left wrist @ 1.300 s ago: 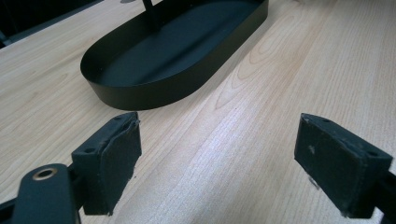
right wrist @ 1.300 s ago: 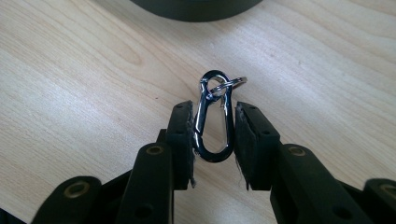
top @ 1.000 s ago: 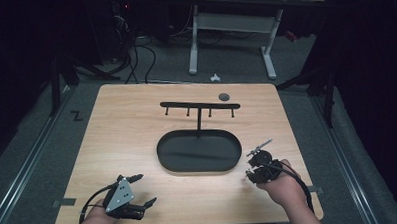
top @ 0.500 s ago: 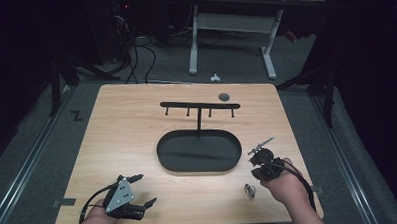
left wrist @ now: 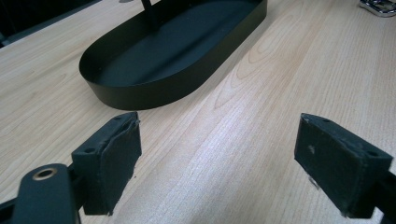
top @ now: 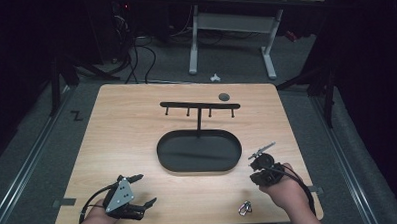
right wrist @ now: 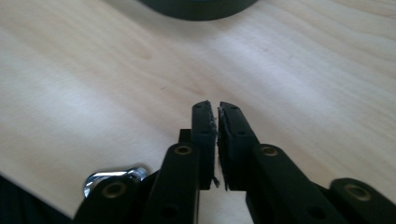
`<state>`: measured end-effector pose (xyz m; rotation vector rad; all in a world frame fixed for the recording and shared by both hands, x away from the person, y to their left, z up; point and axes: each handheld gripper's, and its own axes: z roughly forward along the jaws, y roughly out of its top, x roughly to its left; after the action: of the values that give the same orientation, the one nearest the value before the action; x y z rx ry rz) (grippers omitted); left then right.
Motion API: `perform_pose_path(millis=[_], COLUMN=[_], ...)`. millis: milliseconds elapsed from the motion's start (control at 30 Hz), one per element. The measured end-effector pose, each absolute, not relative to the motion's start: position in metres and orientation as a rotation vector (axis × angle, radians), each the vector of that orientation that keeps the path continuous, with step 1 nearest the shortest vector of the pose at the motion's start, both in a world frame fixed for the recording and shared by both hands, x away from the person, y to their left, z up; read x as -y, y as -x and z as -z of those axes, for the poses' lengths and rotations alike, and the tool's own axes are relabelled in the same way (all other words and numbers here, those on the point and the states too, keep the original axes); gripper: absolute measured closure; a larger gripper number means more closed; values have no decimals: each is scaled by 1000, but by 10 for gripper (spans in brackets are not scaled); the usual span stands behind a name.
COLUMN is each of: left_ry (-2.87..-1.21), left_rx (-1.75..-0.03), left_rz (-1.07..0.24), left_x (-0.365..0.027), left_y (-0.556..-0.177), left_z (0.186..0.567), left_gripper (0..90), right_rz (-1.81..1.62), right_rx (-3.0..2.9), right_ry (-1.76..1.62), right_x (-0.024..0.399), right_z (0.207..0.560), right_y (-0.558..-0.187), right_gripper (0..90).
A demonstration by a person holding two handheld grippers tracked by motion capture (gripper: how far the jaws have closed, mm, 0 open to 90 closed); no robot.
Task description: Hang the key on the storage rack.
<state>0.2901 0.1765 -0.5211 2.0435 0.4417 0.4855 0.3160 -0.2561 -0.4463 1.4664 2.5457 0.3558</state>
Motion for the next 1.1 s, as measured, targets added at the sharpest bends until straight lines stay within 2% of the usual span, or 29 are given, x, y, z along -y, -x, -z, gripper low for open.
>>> perform_pose_path(millis=[100,133,167,200,233,333,567,733,833,867,900,1100], left_ry=[-2046,-2048,-2048,-2050,-2050,-2053,-2052,-2051,-2051,-2051,-2051,-2051], left_rx=[-444,-444,-446,-442,-442,-438,-442,-443,-442,-443,-443,-443], left_rz=[-482,-482,-483,-484,-484,-490,-488,-486,-486,-486,-486,-485], left_x=[-176,-176,-176,-175,-175,-175,-175,-175,-175,-175,-175,-175], left_y=[-291,-291,-291,-290,-290,-290,-290,-290,-290,-290,-290,-290], left_z=[521,521,521,521,521,521,521,521,521,521,521,521], left_gripper=[152,152,152,152,152,152,152,152,152,152,152,152], right_rz=[-367,-372,-372,-379,-379,-391,-341,-293,-296,-296,-293,-306], right_rx=[-2561,-2583,-2583,-2594,-2594,-2625,-2652,-2667,-2666,-2666,-2660,-2638], right_ry=[-1453,-1447,-1447,-1445,-1445,-1442,-1462,-1449,-1467,-1467,-1456,-1452], right_x=[253,248,248,243,243,235,235,238,239,239,240,242], right_z=[448,452,452,456,456,464,476,485,485,485,482,473], right_y=[-303,-290,-290,-278,-278,-260,-252,-255,-256,-256,-257,-261], right_gripper=[798,746,746,689,689,607,592,665,788,788,860,882])
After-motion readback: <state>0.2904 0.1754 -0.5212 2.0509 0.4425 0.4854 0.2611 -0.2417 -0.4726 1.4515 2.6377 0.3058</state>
